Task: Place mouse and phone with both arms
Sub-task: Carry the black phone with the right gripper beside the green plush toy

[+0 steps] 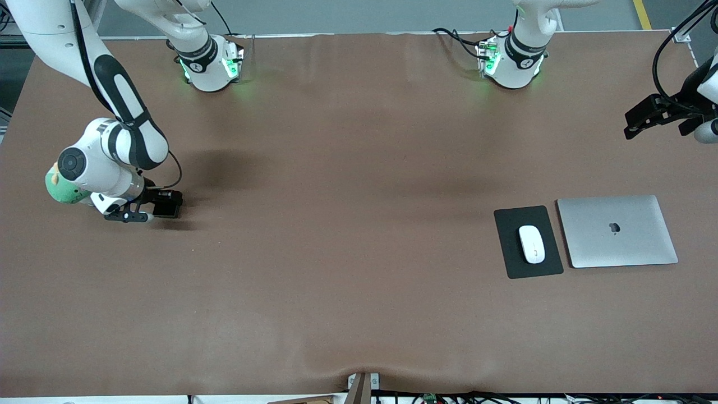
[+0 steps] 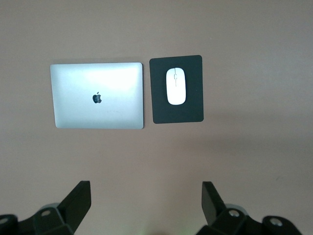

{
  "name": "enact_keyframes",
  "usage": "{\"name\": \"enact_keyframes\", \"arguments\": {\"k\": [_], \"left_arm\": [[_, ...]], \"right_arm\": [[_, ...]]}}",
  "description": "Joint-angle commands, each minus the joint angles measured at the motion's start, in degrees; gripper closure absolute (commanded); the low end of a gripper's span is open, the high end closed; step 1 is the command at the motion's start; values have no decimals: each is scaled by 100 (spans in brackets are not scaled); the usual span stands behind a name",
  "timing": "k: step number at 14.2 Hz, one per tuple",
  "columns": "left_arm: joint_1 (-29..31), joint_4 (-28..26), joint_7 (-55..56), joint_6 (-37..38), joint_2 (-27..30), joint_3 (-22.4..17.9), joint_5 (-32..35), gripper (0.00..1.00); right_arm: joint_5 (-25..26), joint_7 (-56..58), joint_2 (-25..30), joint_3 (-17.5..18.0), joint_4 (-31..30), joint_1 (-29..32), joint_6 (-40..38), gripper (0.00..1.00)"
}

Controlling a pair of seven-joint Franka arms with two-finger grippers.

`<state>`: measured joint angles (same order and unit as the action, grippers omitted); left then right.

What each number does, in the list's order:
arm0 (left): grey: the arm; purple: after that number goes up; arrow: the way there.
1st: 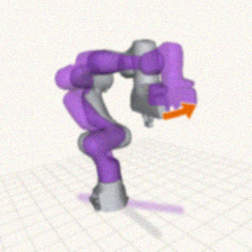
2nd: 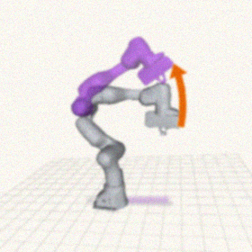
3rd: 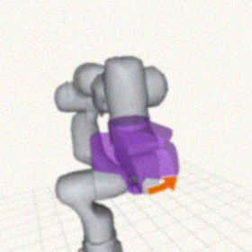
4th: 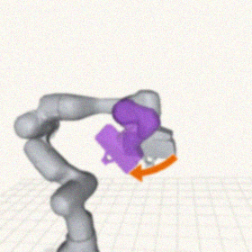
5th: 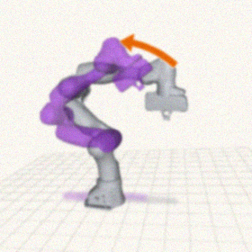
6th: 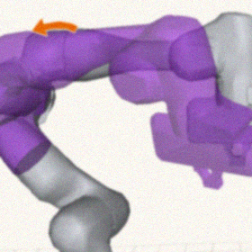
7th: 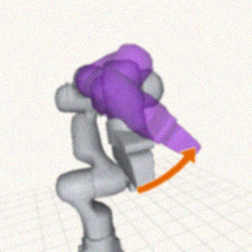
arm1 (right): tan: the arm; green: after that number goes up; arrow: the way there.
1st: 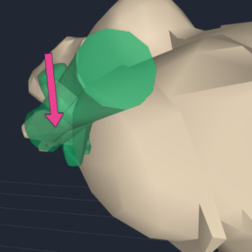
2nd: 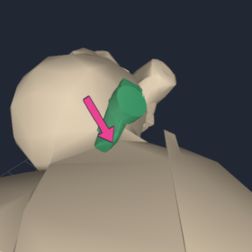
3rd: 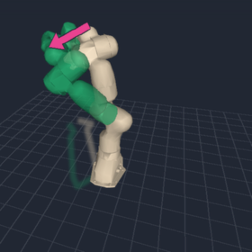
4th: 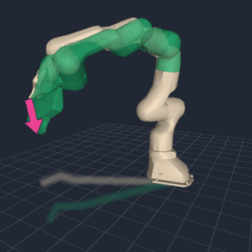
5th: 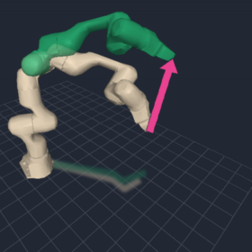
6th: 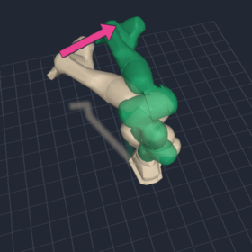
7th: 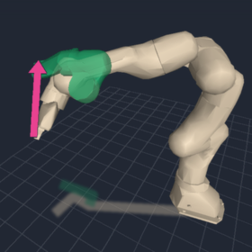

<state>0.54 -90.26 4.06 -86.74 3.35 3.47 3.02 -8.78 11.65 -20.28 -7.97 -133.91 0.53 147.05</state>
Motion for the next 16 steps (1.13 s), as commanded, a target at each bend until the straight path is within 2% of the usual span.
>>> {"name": "enact_keyframes", "arguments": {"k": [1,2,3,4,6,10,12,16], "left_arm": [[34,79,-19,-19,0,14,-56,0],[34,79,-10,-45,-1,14,-73,0],[25,79,-1,-54,-1,5,-82,0],[34,79,-1,-71,-1,14,-91,0],[25,123,7,-80,-1,14,-100,0],[25,132,7,-80,-44,14,-109,0],[25,176,16,-80,-62,14,-109,0],[34,176,7,-80,-62,14,-100,0]], "right_arm": [[60,48,-19,85,-135,140,140,83],[60,48,-80,85,-126,149,157,56],[60,48,-98,85,-118,149,175,35],[69,48,-99,85,-100,158,166,0],[69,39,-81,94,-48,149,96,0],[69,39,-55,103,496,140,-333,0],[69,13,-72,103,961,114,-623,0],[60,-22,-142,103,2182,96,-1800,0]]}}
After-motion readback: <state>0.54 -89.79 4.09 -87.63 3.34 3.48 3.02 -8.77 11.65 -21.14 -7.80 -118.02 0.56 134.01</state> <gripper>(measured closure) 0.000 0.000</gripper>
